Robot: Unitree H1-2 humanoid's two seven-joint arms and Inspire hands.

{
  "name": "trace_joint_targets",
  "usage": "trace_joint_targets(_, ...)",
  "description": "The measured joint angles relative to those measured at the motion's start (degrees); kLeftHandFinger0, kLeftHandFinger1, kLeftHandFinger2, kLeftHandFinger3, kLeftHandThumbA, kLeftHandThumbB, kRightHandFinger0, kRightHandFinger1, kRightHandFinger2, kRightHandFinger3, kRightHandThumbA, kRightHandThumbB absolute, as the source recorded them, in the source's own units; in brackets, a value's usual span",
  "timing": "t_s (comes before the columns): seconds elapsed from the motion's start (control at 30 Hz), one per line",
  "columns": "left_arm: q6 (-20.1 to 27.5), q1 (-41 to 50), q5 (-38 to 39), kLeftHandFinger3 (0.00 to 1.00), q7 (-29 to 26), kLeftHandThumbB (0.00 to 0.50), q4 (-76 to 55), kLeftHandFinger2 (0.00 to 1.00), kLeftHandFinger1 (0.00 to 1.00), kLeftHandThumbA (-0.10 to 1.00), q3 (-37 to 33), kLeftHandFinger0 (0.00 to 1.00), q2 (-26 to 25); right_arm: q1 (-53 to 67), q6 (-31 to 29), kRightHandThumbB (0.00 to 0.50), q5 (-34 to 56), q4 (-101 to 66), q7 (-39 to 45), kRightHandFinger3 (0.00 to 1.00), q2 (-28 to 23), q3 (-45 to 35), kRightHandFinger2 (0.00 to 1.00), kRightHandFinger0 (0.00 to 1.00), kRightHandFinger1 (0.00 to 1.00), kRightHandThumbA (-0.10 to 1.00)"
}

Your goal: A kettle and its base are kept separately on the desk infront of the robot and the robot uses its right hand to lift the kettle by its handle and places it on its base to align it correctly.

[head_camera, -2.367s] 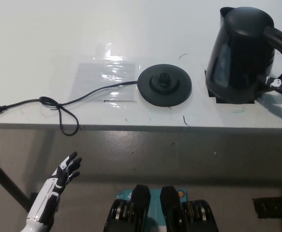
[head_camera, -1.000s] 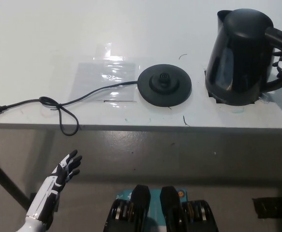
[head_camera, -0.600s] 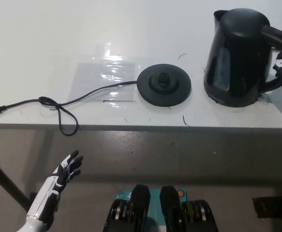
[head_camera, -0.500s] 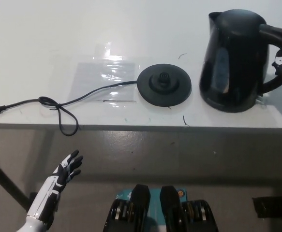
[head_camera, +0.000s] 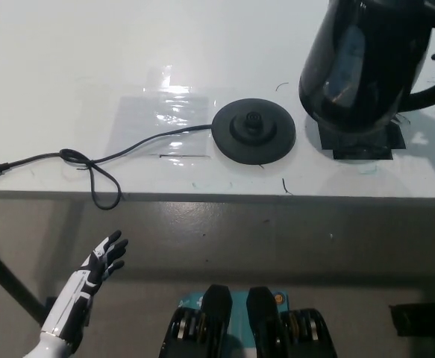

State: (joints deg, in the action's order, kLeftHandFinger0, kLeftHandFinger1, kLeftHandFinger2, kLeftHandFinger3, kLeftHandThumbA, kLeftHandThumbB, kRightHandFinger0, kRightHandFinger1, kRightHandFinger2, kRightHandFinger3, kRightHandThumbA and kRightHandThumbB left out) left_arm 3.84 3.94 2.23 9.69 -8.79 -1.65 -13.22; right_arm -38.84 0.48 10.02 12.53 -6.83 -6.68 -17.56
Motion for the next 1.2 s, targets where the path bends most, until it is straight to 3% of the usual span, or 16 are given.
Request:
trace_joint_targets(0.1,0.03,-0.07,0.0,1.0,0.0,0.071,0.03,1.0,1.0,1.0,0.0,1.0,-0.02,-0.12,0.0,0.091,0.04,0.07,-0.34,0.81,0.78,0.11,0.73,0.0,0.32,-0.1)
trace_joint_targets(0.27,0.14,-0.18,-0.01,1.0,0.03,0.074,0.11,1.0,1.0,1.0,-0.02,1.0,-0.03,-1.44,-0.03,0.073,0.0,1.07,-0.85,0.81,2.1,0.34,0.73,0.0,0.33,-0.1)
trace_joint_targets(0.33,0.15,-0.24,-0.02,1.0,0.03,0.066,0.1,1.0,1.0,1.0,-0.03,1.0,-0.04,-2.29,-0.07,0.08,-0.11,1.87,-1.02,0.86,2.55,0.68,0.78,0.01,0.37,-0.1)
trace_joint_targets(0.53,0.3,-0.31,0.0,1.0,0.07,0.083,0.27,1.0,1.0,1.0,-0.03,1.0,-0.2,-4.71,-1.5,0.089,-2.44,6.91,-2.12,0.83,3.41,3.26,0.81,0.0,0.41,-0.1)
trace_joint_targets(0.77,0.3,-0.32,0.05,1.0,0.08,0.057,0.32,1.0,1.0,1.0,-0.04,1.0,-0.19,-6.14,-2.41,0.078,-5.29,8.91,-3.84,0.84,6.12,6.29,0.77,0.0,0.37,-0.1)
trace_joint_targets(1.03,0.45,-0.32,0.67,1.0,0.11,0.066,0.43,1.0,1.0,1.0,-0.03,1.0,-0.16,-7.96,-2.5,0.092,-6.67,8.99,-4.82,0.86,8.62,7.68,0.77,0.01,0.42,-0.1)
trace_joint_targets(1.2,0.51,-0.35,0.85,1.0,0.11,0.075,0.43,1.0,1.0,1.0,-0.04,1.0,-0.16,-8.75,-2.51,0.07,-7.43,10.44,-5.64,0.83,9.03,8.09,0.74,0.0,0.37,-0.1)
